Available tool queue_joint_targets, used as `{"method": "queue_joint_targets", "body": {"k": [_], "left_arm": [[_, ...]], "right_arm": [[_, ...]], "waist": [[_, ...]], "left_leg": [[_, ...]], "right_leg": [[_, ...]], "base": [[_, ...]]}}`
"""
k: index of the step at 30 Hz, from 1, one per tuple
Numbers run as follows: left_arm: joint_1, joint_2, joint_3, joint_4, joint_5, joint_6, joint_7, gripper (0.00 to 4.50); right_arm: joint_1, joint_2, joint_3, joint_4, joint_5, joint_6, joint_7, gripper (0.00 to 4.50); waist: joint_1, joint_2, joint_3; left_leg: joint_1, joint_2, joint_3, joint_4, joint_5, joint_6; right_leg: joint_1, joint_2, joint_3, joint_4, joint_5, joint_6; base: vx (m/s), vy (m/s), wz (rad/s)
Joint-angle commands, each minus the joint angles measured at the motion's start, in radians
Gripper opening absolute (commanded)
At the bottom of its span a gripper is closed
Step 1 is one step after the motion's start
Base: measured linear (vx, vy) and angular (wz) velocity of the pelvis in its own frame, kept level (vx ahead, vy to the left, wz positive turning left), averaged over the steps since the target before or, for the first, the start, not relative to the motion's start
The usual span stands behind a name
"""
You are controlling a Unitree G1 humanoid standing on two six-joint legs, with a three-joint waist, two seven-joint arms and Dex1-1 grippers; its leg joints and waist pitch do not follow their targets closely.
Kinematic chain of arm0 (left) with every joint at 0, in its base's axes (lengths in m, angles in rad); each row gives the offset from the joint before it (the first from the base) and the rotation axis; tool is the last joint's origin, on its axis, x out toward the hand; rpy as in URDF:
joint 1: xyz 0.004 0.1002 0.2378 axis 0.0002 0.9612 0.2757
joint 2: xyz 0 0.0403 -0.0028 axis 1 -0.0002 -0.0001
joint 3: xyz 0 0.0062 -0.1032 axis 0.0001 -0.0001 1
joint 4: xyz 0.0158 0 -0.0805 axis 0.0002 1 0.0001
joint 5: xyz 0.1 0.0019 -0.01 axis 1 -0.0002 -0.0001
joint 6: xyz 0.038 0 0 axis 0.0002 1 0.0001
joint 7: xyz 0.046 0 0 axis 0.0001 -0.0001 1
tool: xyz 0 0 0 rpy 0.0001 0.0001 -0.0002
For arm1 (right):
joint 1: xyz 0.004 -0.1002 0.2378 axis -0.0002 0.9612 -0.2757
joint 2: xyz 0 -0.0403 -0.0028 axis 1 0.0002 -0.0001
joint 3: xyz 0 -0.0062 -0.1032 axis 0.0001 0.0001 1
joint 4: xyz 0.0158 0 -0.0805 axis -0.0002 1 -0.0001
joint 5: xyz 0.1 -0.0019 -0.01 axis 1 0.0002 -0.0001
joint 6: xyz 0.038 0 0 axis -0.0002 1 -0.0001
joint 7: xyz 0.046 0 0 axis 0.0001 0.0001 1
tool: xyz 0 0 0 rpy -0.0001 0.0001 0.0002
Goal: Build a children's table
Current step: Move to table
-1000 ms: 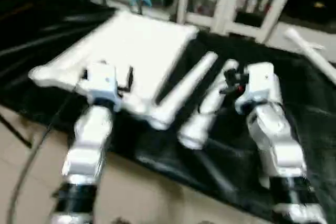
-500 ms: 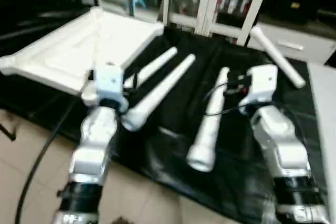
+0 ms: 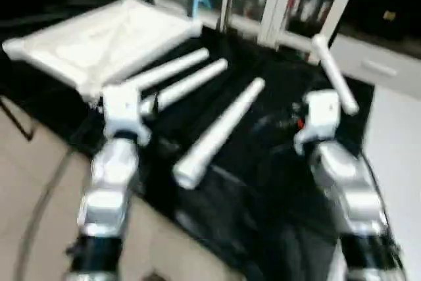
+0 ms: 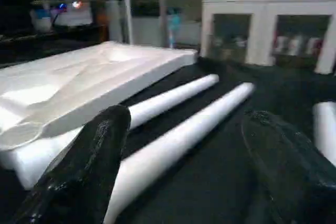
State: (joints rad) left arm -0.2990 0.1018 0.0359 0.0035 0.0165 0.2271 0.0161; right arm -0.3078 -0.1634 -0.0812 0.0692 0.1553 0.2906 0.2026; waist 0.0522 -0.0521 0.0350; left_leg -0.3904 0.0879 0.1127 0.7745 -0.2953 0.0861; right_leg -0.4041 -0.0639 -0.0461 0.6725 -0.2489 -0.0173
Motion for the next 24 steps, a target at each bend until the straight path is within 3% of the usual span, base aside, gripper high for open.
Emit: {"method": "queue_joint_targets", "body": {"k": [1, 2, 3, 4, 5, 6, 7, 8, 9, 10, 11, 12, 13, 14, 15, 16, 17, 18, 19, 20, 21, 22, 23, 24], "left_arm": [[-0.004, 0.024, 0.01, -0.024, 0.011, 0.02, 0.002, 3.86], [-0.003, 0.027, 0.013, -0.025, 0.01, 0.026, -0.002, 3.86], [-0.002, 0.031, 0.014, -0.025, 0.008, 0.028, -0.007, 3.86], [-0.002, 0.033, 0.015, -0.025, 0.009, 0.031, -0.013, 3.86], [-0.002, 0.035, 0.016, -0.024, 0.01, 0.033, -0.017, 3.86], [-0.003, 0.034, 0.018, -0.024, 0.007, 0.037, -0.022, 3.86], [-0.004, 0.034, 0.018, -0.024, 0.007, 0.037, -0.023, 3.86], [-0.005, 0.034, 0.019, -0.024, 0.006, 0.04, -0.025, 3.86], [-0.008, 0.036, 0.018, -0.026, 0.002, 0.046, -0.025, 3.86], [-0.01, 0.036, 0.019, -0.027, 0.0, 0.049, -0.024, 3.86], [-0.011, 0.036, 0.019, -0.027, -0.002, 0.052, -0.023, 3.86], [-0.012, 0.036, 0.019, -0.028, -0.003, 0.054, -0.023, 3.86], [-0.012, 0.036, 0.018, -0.03, -0.005, 0.055, -0.024, 3.86], [-0.011, 0.036, 0.016, -0.032, -0.005, 0.055, -0.025, 3.86], [-0.006, 0.039, 0.007, -0.034, -0.005, 0.055, -0.034, 3.86], [-0.005, 0.039, 0.004, -0.034, -0.005, 0.054, -0.037, 3.86], [-0.001, 0.042, -0.005, -0.036, -0.006, 0.052, -0.049, 3.86], [0.003, 0.045, -0.012, -0.041, -0.004, 0.054, -0.057, 3.86], [0.006, 0.045, -0.013, -0.05, -0.005, 0.057, -0.059, 3.86], [0.006, 0.045, -0.013, -0.05, -0.005, 0.057, -0.059, 3.86], [0.007, 0.044, -0.011, -0.058, -0.006, 0.061, -0.058, 3.86], [0.01, 0.042, -0.004, -0.065, -0.007, 0.063, -0.051, 3.86], [0.01, 0.042, -0.004, -0.065, -0.007, 0.063, -0.051, 3.86], [0.016, 0.04, 0.003, -0.07, -0.013, 0.063, -0.049, 3.86]], "right_arm": [[0.005, 0.014, -0.001, -0.051, 0.024, 0.023, 0.001, 0.0], [0.011, 0.02, -0.005, -0.065, 0.034, 0.032, -0.001, 0.0], [0.017, 0.024, -0.009, -0.078, 0.043, 0.04, -0.002, 0.0], [0.022, 0.028, -0.013, -0.092, 0.051, 0.05, -0.003, 0.0], [0.025, 0.03, -0.016, -0.101, 0.057, 0.056, -0.004, 0.0], [0.03, 0.033, -0.022, -0.112, 0.065, 0.067, -0.01, 0.0], [0.032, 0.034, -0.024, -0.114, 0.067, 0.069, -0.011, 0.0], [0.035, 0.035, -0.029, -0.119, 0.074, 0.074, -0.014, 0.0], [0.041, 0.036, -0.04, -0.125, 0.076, 0.08, -0.024, 0.0], [0.042, 0.035, -0.042, -0.126, 0.075, 0.081, -0.026, 0.0], [0.042, 0.035, -0.044, -0.126, 0.072, 0.081, -0.03, 0.0], [0.043, 0.034, -0.045, -0.127, 0.07, 0.081, -0.032, 0.0], [0.042, 0.034, -0.053, -0.125, 0.067, 0.084, -0.041, 0.0], [0.042, 0.034, -0.057, -0.124, 0.065, 0.085, -0.046, 0.0], [0.037, 0.03, -0.067, -0.106, 0.055, 0.088, -0.062, 0.0], [0.034, 0.029, -0.069, -0.101, 0.053, 0.088, -0.066, 0.0], [0.025, 0.024, -0.079, -0.08, 0.044, 0.087, -0.082, 0.0], [0.012, 0.019, -0.091, -0.055, 0.035, 0.085, -0.102, 0.0], [-0.008, 0.012, -0.111, -0.025, 0.033, 0.084, -0.124, 0.0], [-0.008, 0.012, -0.111, -0.025, 0.033, 0.084, -0.124, 0.0], [-0.02, 0.007, -0.125, -0.011, 0.036, 0.087, -0.137, 0.0], [-0.03, 0.001, -0.138, 0.001, 0.041, 0.088, -0.144, 0.0], [-0.03, 0.001, -0.138, 0.001, 0.041, 0.088, -0.144, 0.0], [-0.037, -0.009, -0.146, 0.012, 0.036, 0.092, -0.157, 0.0]], "waist": [[0.019, 0.014, -0.037], [0.011, 0.014, -0.034], [0.001, 0.033, -0.039], [-0.005, 0.036, -0.042], [-0.008, 0.049, -0.045], [-0.011, 0.046, -0.046], [-0.006, 0.038, -0.041], [-0.004, 0.036, -0.036], [-0.002, 0.038, -0.03], [-0.002, 0.044, -0.03], [-0.008, 0.047, -0.03], [-0.009, 0.055, -0.031], [-0.017, 0.083, -0.031], [-0.023, 0.087, -0.031], [-0.022, 0.095, -0.029], [-0.023, 0.088, -0.024], [-0.019, 0.061, -0.007], [-0.012, 0.036, -0.003], [-0.01, 0.029, -0.008], [-0.004, 0.034, -0.023], [-0.007, 0.052, -0.029], [-0.012, 0.054, -0.035], [-0.02, 0.069, -0.041], [-0.023, 0.068, -0.044]], "left_leg": [[0.003, 0.039, -0.022, -0.082, -0.083, -0.049], [-0.001, 0.051, -0.032, -0.104, -0.066, -0.021], [0.012, 0.088, -0.051, -0.181, -0.012, -0.001], [0.025, 0.111, -0.056, -0.2, -0.019, 0.015], [0.062, 0.141, -0.051, -0.212, -0.069, 0.038], [0.057, 0.143, -0.036, -0.215, -0.06, 0.037], [0.053, 0.115, -0.006, -0.211, -0.068, 0.018], [0.056, 0.095, 0.008, -0.204, -0.075, 0.006], [0.056, 0.082, 0.02, -0.198, -0.076, -0.013], [0.057, 0.086, 0.021, -0.201, -0.077, -0.019], [0.058, 0.105, 0.013, -0.209, -0.092, -0.026], [0.064, 0.12, 0.006, -0.215, -0.111, -0.027], [0.074, 0.188, -0.023, -0.245, -0.213, -0.025], [0.069, 0.219, -0.036, -0.26, -0.25, -0.024], [0.065, 0.266, -0.054, -0.292, -0.318, -0.03], [0.063, 0.263, -0.051, -0.294, -0.343, -0.041], [0.065, 0.181, -0.006, -0.259, -0.39, -0.093], [0.104, 0.072, 0.043, -0.155, -0.241, -0.101], [0.083, 0.063, 0.048, -0.152, -0.141, -0.069], [0.051, 0.072, 0.038, -0.185, -0.109, -0.059], [0.053, 0.119, 0.013, -0.219, -0.101, -0.049], [0.064, 0.148, 0.002, -0.227, -0.106, -0.05], [0.052, 0.193, -0.024, -0.244, -0.108, -0.044], [0.05, 0.211, -0.029, -0.249, -0.104, -0.037]], "right_leg": [[0.089, -0.191, 0.137, -0.195, -0.342, 0.016], [0.096, -0.184, 0.137, -0.198, -0.389, 0.062], [0.083, -0.103, 0.075, -0.177, -0.362, 0.09], [0.07, -0.08, 0.051, -0.18, -0.336, 0.11], [0.051, -0.076, 0.031, -0.193, -0.322, 0.1], [0.06, -0.089, 0.026, -0.192, -0.278, 0.046], [0.06, -0.083, 0.021, -0.213, -0.362, 0.046], [0.056, -0.08, 0.017, -0.226, -0.446, 0.064], [0.05, -0.072, 0.006, -0.244, -0.574, 0.105], [0.047, -0.068, -0.002, -0.249, -0.599, 0.122], [0.046, -0.061, -0.024, -0.254, -0.587, 0.149], [0.049, -0.064, -0.036, -0.256, -0.562, 0.151], [0.064, -0.072, -0.056, -0.241, -0.44, 0.108], [0.072, -0.078, -0.052, -0.211, -0.366, 0.082], [0.077, -0.091, -0.027, -0.133, -0.214, 0.032], [0.072, -0.102, -0.011, -0.12, -0.162, 0.009], [0.048, -0.12, 0.006, -0.19, -0.339, -0.005], [0.008, -0.132, -0.024, -0.269, -0.762, 0.089], [0.031, -0.135, -0.032, -0.278, -0.882, 0.153], [0.069, -0.117, -0.042, -0.254, -0.787, 0.173], [0.064, -0.089, -0.067, -0.257, -0.604, 0.175], [0.062, -0.091, -0.065, -0.25, -0.501, 0.154], [0.075, -0.101, -0.06, -0.211, -0.304, 0.095], [0.07, -0.114, -0.043, -0.181, -0.176, 0.034]], "base": [[-0.112, -0.267, 0.0], [-0.122, -0.222, 0.0], [-0.122, -0.222, 0.0], [-0.126, -0.198, 0.03], [-0.09, -0.152, 0.14], [-0.09, -0.152, 0.14], [-0.079, -0.114, 0.18], [-0.08, -0.092, 0.14], [-0.08, -0.092, 0.14], [-0.063, -0.056, 0.08], [-0.059, -0.025, 0.01], [-0.059, -0.025, 0.01], [-0.051, -0.004, 0.01], [0.0, 0.0, 0.0], [0.0, 0.0, 0.0], [0.0, 0.0, 0.0], [0.0, 0.0, 0.0], [0.0, 0.0, 0.0], [0.0, 0.0, 0.0], [0.0, 0.0, 0.0], [0.0, 0.0, 0.0], [0.0, 0.0, 0.0], [0.017, 0.053, -0.01], [0.017, 0.053, -0.01]]}}
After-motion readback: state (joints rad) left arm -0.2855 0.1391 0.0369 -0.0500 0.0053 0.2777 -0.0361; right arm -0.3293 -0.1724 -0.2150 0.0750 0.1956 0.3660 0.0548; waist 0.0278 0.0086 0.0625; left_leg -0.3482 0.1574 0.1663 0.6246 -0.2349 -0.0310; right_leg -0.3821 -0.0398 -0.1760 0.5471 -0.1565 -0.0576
